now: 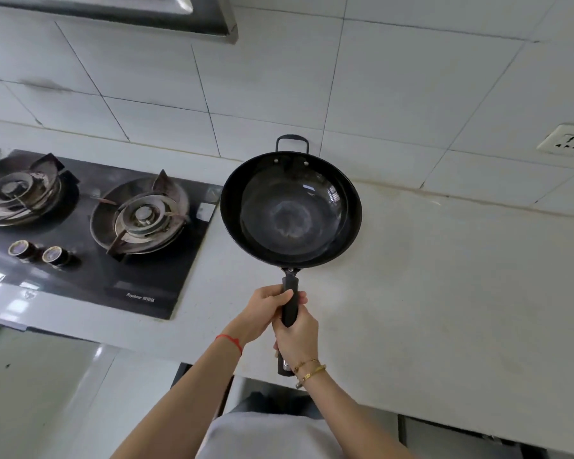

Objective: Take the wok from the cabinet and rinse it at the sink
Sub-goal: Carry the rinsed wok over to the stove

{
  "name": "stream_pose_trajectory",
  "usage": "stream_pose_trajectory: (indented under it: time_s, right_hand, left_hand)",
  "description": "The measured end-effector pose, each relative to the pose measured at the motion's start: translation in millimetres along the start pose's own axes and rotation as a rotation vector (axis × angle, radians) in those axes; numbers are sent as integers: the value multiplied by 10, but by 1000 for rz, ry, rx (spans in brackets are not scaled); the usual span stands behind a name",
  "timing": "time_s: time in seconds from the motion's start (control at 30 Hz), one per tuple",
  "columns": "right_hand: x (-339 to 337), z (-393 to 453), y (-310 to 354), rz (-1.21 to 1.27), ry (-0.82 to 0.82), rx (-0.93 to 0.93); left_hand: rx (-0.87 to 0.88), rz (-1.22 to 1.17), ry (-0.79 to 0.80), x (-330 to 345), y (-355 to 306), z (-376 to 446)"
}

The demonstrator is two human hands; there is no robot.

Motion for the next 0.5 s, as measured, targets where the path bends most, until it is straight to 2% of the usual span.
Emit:
stream_pose_trajectory:
  time_s: [0.5]
  right_hand:
    - [389, 124, -92, -44, -21, 11]
  left_hand:
    - [-35, 72, 40, -357, 41, 82]
Point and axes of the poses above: each hand's wrist, its own z-axis towards the middle knuckle, its own x-axis out of the palm, y = z × x, the point moved 5 cm from there along z, towards the middle knuckle, and after that the axes turned 12 degrees about x, right-handed, at the moved point
